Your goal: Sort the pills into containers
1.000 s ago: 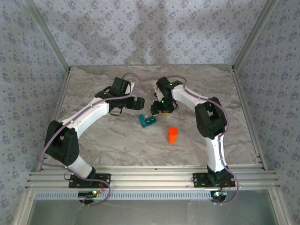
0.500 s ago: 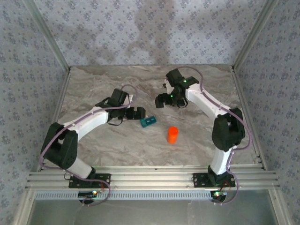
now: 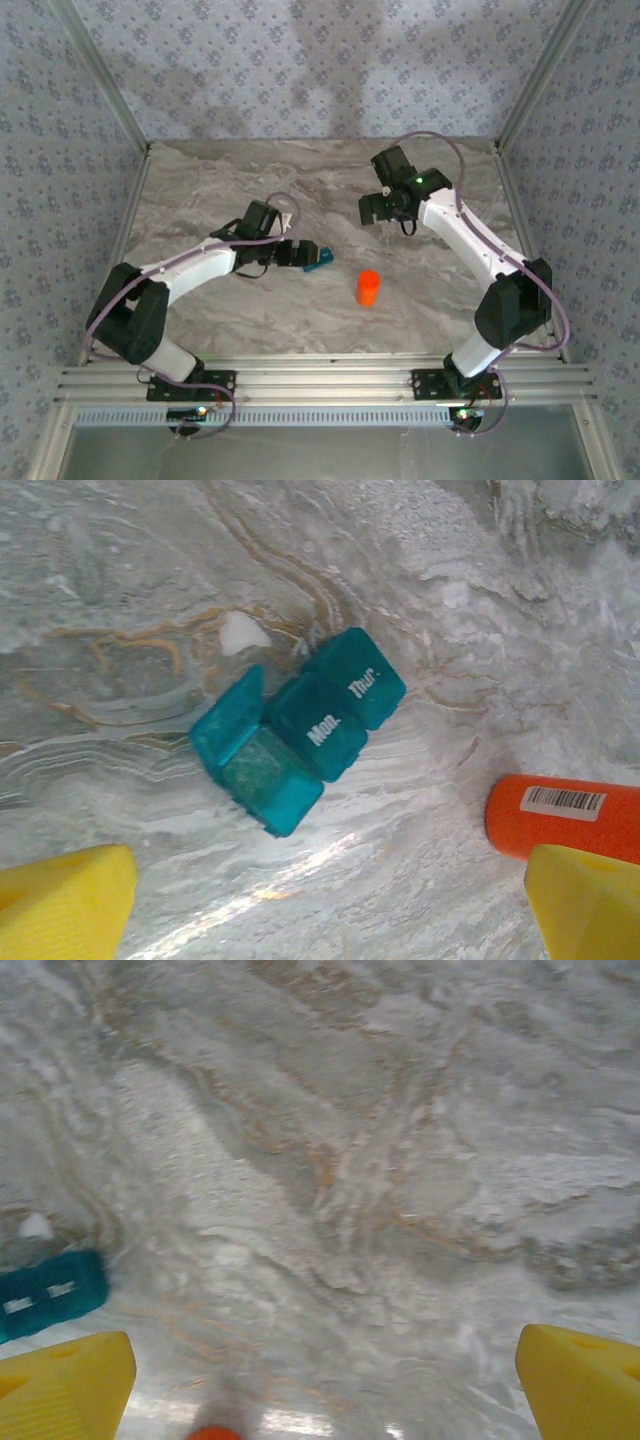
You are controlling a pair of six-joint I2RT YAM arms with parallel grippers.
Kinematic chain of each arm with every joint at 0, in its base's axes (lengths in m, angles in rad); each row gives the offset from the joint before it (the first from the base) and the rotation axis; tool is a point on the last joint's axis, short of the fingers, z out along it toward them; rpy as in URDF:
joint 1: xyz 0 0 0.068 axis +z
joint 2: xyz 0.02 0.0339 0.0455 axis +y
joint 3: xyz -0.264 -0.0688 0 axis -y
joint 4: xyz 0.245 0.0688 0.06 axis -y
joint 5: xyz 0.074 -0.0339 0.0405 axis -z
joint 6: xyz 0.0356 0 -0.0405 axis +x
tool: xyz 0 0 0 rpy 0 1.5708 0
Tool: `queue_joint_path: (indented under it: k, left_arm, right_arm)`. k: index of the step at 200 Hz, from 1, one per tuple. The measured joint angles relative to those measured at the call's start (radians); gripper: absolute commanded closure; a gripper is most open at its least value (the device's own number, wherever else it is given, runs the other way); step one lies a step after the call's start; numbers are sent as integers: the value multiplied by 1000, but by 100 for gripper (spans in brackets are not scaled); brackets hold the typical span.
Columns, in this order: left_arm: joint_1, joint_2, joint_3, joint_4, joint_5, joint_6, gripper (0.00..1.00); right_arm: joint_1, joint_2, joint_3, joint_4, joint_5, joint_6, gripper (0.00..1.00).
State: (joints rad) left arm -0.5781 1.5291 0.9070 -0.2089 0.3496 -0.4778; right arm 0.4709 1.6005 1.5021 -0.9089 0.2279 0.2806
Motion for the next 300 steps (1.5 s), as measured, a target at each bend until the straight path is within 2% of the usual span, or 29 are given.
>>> queue_joint_path:
  k: [30, 79, 166, 216, 300]
  left_arm:
    - [-32, 53, 0, 26, 2, -11, 1]
    - [-55, 100, 0, 45, -2, -29, 1]
    - [-66, 193, 60, 56, -1, -32, 1]
    - [-66, 237, 143, 55, 3, -32, 1]
    - [-66, 280, 201, 49, 6, -29, 1]
  right_arm:
    - [-23, -23, -14, -11, 51, 8, 0]
    - [-103, -143, -163, 8, -40, 61, 0]
    - [-102, -315, -386, 104, -242, 142, 3]
    - [-102, -388, -462, 120, -282, 171, 6]
    - [-99, -416, -499, 132, -324, 176, 8]
